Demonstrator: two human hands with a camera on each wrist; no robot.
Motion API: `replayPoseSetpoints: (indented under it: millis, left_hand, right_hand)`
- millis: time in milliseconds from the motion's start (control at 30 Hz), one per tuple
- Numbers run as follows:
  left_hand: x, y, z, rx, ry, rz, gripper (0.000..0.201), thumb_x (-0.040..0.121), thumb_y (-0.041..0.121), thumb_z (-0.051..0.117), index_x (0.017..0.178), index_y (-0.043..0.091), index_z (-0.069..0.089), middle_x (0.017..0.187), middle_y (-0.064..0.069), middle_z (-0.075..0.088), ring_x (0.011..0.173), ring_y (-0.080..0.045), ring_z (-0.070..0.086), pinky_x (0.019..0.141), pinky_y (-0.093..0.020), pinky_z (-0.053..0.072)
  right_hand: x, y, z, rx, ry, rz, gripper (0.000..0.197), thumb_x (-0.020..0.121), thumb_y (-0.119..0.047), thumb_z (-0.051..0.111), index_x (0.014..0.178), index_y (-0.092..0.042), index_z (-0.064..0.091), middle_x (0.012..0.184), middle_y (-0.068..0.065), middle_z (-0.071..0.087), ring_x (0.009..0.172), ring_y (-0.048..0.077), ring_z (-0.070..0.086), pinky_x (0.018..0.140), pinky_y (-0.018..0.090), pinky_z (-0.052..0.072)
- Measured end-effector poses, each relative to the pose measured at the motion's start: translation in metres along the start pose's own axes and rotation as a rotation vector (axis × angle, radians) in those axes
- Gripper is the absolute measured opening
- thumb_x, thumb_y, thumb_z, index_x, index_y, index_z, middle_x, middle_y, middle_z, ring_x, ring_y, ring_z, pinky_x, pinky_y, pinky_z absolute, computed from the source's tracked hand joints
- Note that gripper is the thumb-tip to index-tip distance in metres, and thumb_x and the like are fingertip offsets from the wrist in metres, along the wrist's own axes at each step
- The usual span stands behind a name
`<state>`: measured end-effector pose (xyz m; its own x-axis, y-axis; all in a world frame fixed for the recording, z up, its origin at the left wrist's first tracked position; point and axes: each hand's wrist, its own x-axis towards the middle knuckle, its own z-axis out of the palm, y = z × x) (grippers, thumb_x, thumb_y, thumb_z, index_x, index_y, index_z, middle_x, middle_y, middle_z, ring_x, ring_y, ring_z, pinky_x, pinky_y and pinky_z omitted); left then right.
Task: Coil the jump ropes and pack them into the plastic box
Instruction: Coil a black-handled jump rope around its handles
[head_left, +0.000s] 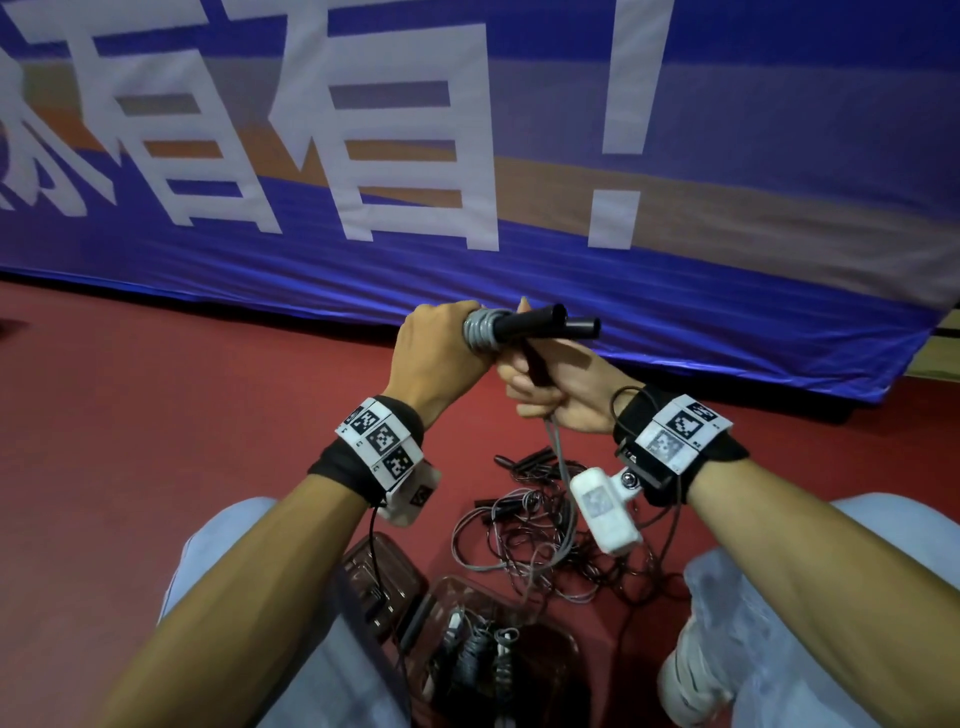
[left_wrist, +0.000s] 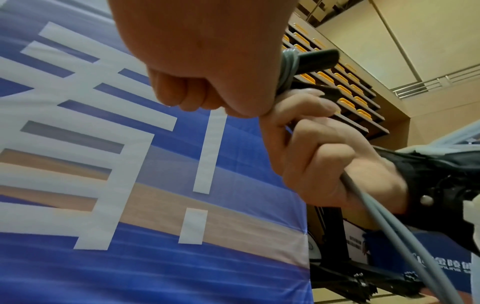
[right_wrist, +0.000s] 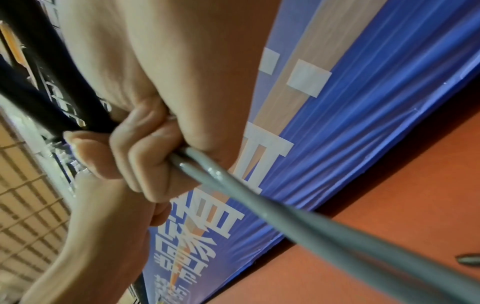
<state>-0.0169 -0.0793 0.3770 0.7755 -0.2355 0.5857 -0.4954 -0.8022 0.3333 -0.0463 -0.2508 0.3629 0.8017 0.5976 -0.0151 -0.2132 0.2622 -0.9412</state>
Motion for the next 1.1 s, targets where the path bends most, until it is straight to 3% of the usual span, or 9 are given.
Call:
replayPoseSetpoints:
  millis: [167,300,433,500,600,700,867,967,1100]
  left_hand:
    - [0.002,0.003,0.002,0.022,-0.099,-0.214,0.024,0.077,0.033,0.066,0.061,0.020,0.053,0.053,0.005,0.049,0.052,-0.023,0.047,0.053,-0.031,0.039]
    - [0.003,0.004,0.009,0.079,-0.147,-0.308,0.028,0.079,0.035,0.066,0.063,0.017,0.053,0.059,0.000,0.052,0.058,-0.031,0.053,0.057,-0.033,0.042]
    - [0.002,0.000,0.017,0.162,-0.239,-0.382,0.030,0.081,0.037,0.067,0.081,0.010,0.055,0.074,-0.004,0.054,0.067,-0.033,0.052,0.061,-0.034,0.040]
    - [0.001,0.001,0.020,0.183,-0.274,-0.379,0.030,0.084,0.037,0.066,0.083,0.011,0.052,0.078,-0.005,0.054,0.067,-0.030,0.049,0.062,-0.034,0.040]
    - [-0.001,0.005,0.027,0.236,-0.322,-0.353,0.021,0.088,0.033,0.061,0.086,0.013,0.054,0.084,-0.008,0.063,0.069,-0.031,0.054,0.063,-0.035,0.042]
    - [-0.004,0.007,0.031,0.340,-0.390,-0.291,0.024,0.089,0.032,0.060,0.096,0.009,0.064,0.097,-0.013,0.069,0.085,-0.037,0.067,0.065,-0.036,0.044]
    - [-0.012,0.005,0.039,0.443,-0.531,-0.266,0.028,0.088,0.028,0.062,0.109,0.010,0.066,0.108,-0.012,0.069,0.100,-0.034,0.067,0.074,-0.036,0.048]
    - [-0.012,0.001,0.040,0.463,-0.602,-0.250,0.029,0.088,0.027,0.063,0.112,0.010,0.066,0.108,-0.010,0.069,0.098,-0.031,0.068,0.074,-0.036,0.047]
    - [-0.011,-0.001,0.036,0.508,-0.628,-0.198,0.028,0.089,0.029,0.063,0.111,0.011,0.065,0.103,-0.007,0.069,0.092,-0.029,0.068,0.068,-0.034,0.044]
  right_hand:
    - [0.011,0.003,0.008,-0.016,0.167,0.014,0.066,0.107,-0.056,0.027,0.066,-0.009,0.048,0.052,0.005,0.038,0.035,0.007,0.013,0.040,0.020,0.009]
    - [0.018,0.008,0.011,-0.093,0.374,0.006,0.059,0.111,-0.045,0.028,0.070,-0.008,0.051,0.052,0.008,0.041,0.031,0.007,0.020,0.039,0.014,0.016]
    - [0.019,0.017,0.017,-0.422,0.516,0.062,0.035,0.109,-0.022,0.035,0.084,-0.010,0.057,0.059,0.004,0.048,0.034,0.007,0.030,0.038,0.018,0.022]
    - [0.016,0.018,0.013,-0.648,0.527,0.067,0.031,0.105,-0.014,0.043,0.081,-0.014,0.063,0.061,-0.001,0.055,0.039,0.007,0.041,0.043,0.022,0.031]
    - [0.006,0.014,-0.001,-1.043,0.530,0.031,0.039,0.105,-0.019,0.049,0.074,-0.017,0.071,0.060,-0.011,0.060,0.055,0.005,0.055,0.054,0.022,0.038]
    - [0.000,0.012,-0.015,-1.299,0.495,-0.005,0.033,0.102,-0.026,0.057,0.072,-0.017,0.068,0.066,-0.007,0.063,0.064,0.015,0.061,0.061,0.031,0.043]
    - [-0.005,0.017,-0.022,-1.586,0.441,-0.027,0.040,0.099,-0.039,0.063,0.067,-0.017,0.052,0.065,-0.001,0.052,0.062,0.027,0.051,0.058,0.033,0.036]
    - [-0.007,0.014,-0.020,-1.700,0.401,-0.073,0.037,0.098,-0.046,0.063,0.073,-0.020,0.054,0.062,-0.005,0.048,0.063,0.026,0.048,0.060,0.033,0.033]
    - [-0.005,0.007,-0.017,-1.883,0.404,-0.111,0.048,0.091,-0.059,0.065,0.078,-0.012,0.064,0.070,0.004,0.064,0.072,0.032,0.063,0.062,0.035,0.041]
